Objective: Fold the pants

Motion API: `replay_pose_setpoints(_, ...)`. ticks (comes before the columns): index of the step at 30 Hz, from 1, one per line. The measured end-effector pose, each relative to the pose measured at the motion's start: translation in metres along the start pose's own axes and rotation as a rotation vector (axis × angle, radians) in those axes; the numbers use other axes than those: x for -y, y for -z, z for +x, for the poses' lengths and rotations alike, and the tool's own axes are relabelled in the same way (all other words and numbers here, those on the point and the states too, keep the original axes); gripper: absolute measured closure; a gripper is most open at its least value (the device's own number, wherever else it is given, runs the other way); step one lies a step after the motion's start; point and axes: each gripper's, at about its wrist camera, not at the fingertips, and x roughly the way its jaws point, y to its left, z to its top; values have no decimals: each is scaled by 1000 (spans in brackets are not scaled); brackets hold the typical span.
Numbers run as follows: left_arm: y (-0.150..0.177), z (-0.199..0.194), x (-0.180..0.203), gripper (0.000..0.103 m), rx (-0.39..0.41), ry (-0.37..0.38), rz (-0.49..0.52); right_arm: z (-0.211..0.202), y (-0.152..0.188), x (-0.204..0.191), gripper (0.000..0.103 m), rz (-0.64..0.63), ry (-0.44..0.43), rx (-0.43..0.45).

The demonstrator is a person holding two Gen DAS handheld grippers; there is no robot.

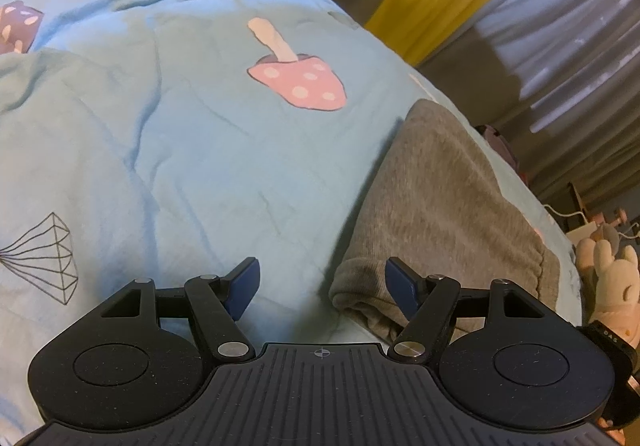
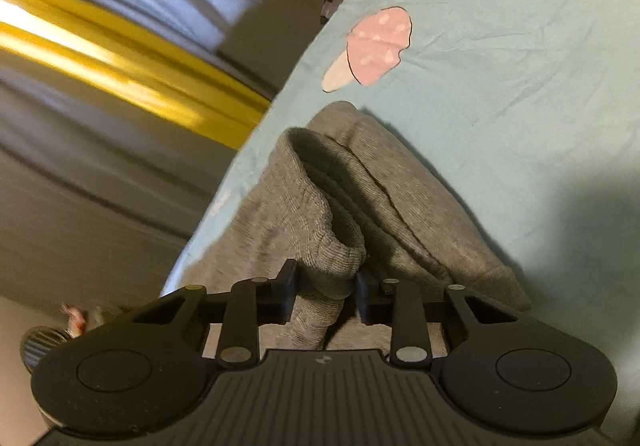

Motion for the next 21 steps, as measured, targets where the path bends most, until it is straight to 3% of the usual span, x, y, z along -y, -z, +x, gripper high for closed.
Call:
replay_pose_setpoints(3,0,3,2,28,-13,-12,10,10,-3,3,70,26,-21,-27)
replay_pose_setpoints(6,0,3,0,28,-13,-13,3,3,-3,-18,79,-72,5,-7)
replay_pose_setpoints(9,1,3,0,28,-10,-14,1,-23,-5,-37,82,-93,-99,46)
replay_pose_setpoints(12,0,3,0,28,-10,-16,4,-41,-11,-38,82,-88,-128,68)
replay_pose_setpoints(15,0,4,-1,28,-13,-18,3,-39,-7,-25,82,-120,-71,55)
replay_pose_setpoints(18,0,4,1,28,-18,-29,13,-16,1,-2,81,-157,71,-9)
replay_pose_setpoints(21,0,6,3,28,-32,-42,24,-13,6,0,79,-233,64,9)
